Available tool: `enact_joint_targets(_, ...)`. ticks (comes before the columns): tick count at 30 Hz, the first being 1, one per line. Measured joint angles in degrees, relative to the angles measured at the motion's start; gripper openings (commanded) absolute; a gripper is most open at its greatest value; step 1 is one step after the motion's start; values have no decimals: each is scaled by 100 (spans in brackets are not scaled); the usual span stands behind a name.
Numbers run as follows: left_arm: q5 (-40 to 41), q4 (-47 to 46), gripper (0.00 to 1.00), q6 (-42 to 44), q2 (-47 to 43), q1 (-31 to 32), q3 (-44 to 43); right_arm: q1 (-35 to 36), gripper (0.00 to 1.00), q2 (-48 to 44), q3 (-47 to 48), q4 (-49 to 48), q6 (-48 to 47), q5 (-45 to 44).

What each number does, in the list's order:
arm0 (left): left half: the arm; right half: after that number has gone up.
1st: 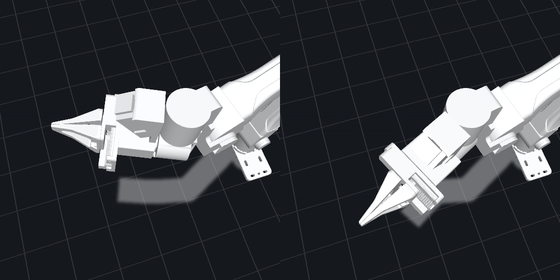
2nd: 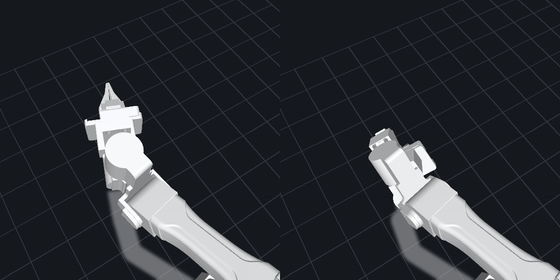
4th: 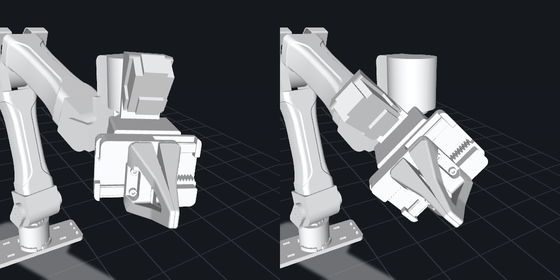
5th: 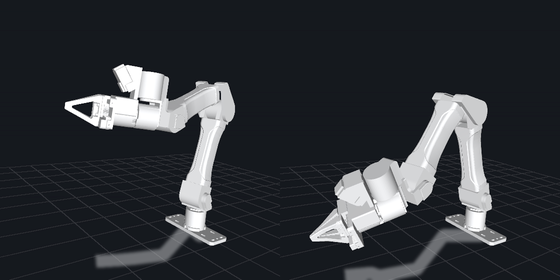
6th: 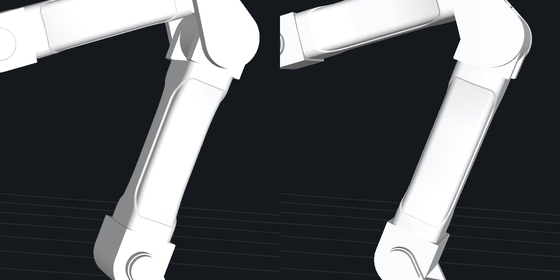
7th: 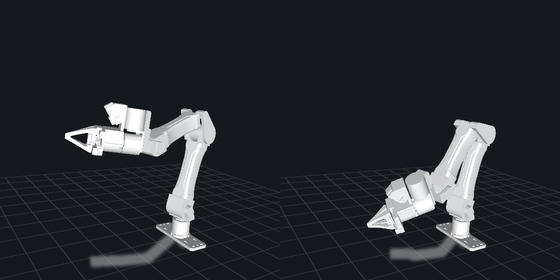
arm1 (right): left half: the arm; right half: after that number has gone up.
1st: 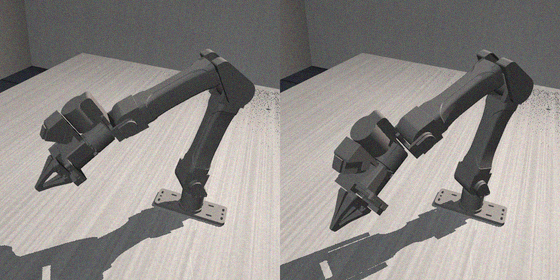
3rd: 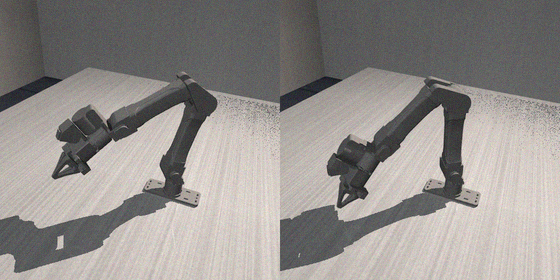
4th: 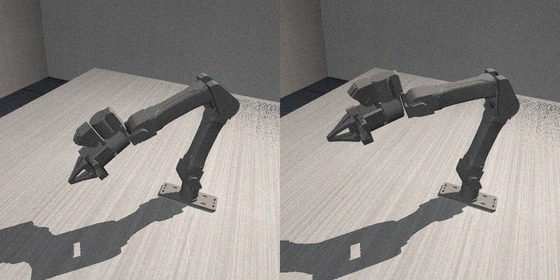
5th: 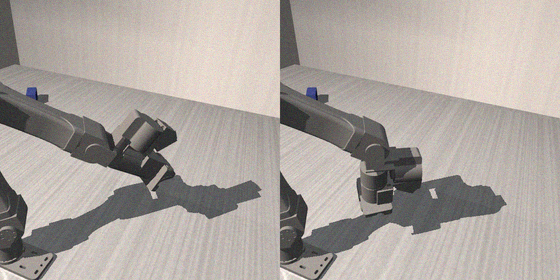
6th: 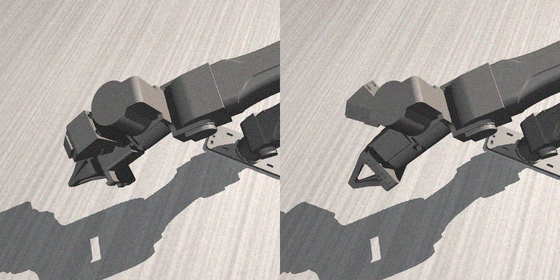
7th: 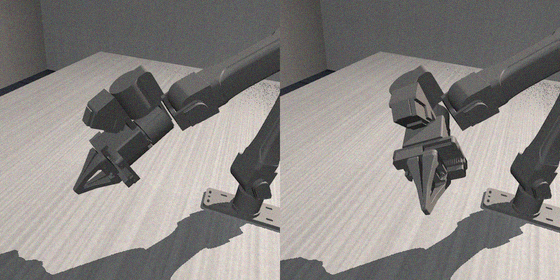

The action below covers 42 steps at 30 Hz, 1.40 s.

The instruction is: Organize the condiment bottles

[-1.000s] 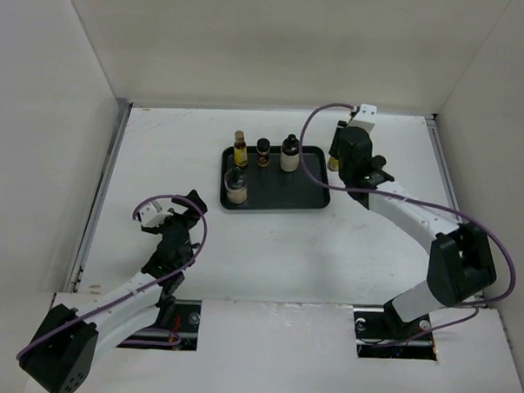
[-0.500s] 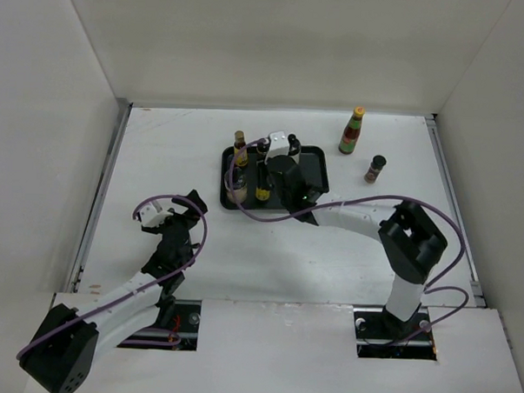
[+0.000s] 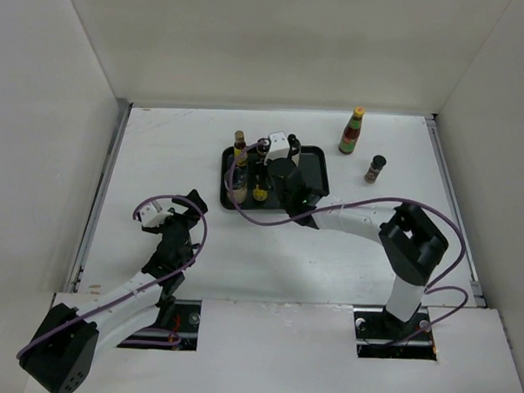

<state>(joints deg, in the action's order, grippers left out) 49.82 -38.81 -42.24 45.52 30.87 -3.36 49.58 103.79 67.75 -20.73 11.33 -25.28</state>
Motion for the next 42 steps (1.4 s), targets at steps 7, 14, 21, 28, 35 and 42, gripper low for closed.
enact_joint_targets(7,-11,-4,100,0,26,0,4,-608,87,-1340,-796,-81,63,-52)
enact_joint_targets(14,-13,-42,100,0,66,20,9,-2835,94,-1971,-1405,-232,302,-1040)
enact_joint_targets(21,-26,-44,100,0,133,33,9,-3823,92,-1086,-1436,61,439,-1185)
enact_joint_targets(28,-57,-94,100,0,214,31,11,-4175,77,-645,-1333,273,645,-693)
enact_joint_targets(35,-70,-136,100,0,229,28,15,-4288,40,-323,-1014,332,737,-275)
enact_joint_targets(42,-76,-138,100,0,260,28,17,-4035,37,-688,-1257,361,721,-328)
